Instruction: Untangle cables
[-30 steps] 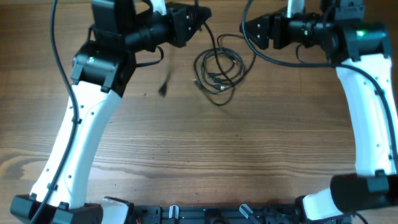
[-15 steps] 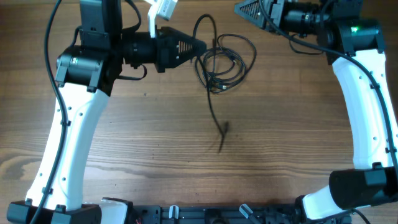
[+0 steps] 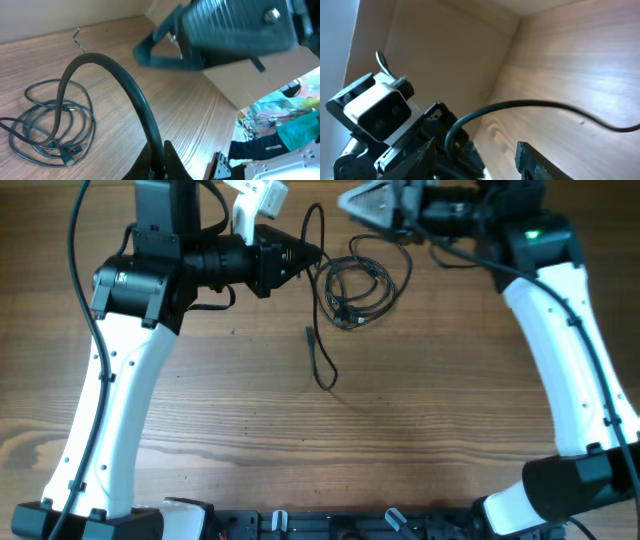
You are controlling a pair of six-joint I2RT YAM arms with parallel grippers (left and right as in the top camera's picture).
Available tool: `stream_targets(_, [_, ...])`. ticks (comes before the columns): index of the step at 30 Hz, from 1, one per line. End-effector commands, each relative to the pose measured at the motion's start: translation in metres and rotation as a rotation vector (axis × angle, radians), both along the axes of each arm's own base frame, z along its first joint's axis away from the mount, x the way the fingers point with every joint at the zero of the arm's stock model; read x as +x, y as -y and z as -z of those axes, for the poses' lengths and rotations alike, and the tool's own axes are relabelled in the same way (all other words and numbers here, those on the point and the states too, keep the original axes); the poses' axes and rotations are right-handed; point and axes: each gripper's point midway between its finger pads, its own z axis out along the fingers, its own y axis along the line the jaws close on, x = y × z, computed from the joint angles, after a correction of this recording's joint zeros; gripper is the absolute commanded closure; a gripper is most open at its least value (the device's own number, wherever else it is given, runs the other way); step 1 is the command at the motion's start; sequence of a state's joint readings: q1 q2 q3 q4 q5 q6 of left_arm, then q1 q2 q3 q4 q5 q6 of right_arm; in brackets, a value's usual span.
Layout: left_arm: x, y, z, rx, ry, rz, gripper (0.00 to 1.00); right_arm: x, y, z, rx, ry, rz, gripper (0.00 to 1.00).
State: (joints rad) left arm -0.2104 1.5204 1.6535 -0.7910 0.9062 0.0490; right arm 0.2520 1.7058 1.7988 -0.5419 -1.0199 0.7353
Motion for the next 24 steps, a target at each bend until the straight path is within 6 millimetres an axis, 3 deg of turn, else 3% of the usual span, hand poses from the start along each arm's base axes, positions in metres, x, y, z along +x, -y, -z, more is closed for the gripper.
stream_targets(1, [0.003,0.000,-0.002,0.021,0.038,-0.004,0.96,0.004,-0.019,0.016,0.008,-0.099,0.009,0.48])
stream_targets(6, [0.003,0.000,-0.001,0.024,0.035,-0.007,0.96,0.003,-0.040,0.023,0.040,-0.130,-0.063,0.50])
stream_targets(16, [0.002,-0.001,0.002,0.032,0.021,-0.012,0.96,0.016,-0.053,0.019,0.087,-0.108,-0.060,0.55])
stream_targets(24, [0.006,-0.004,0.005,0.053,0.024,-0.040,0.96,0.011,-0.066,0.025,0.090,-0.115,-0.100,0.72])
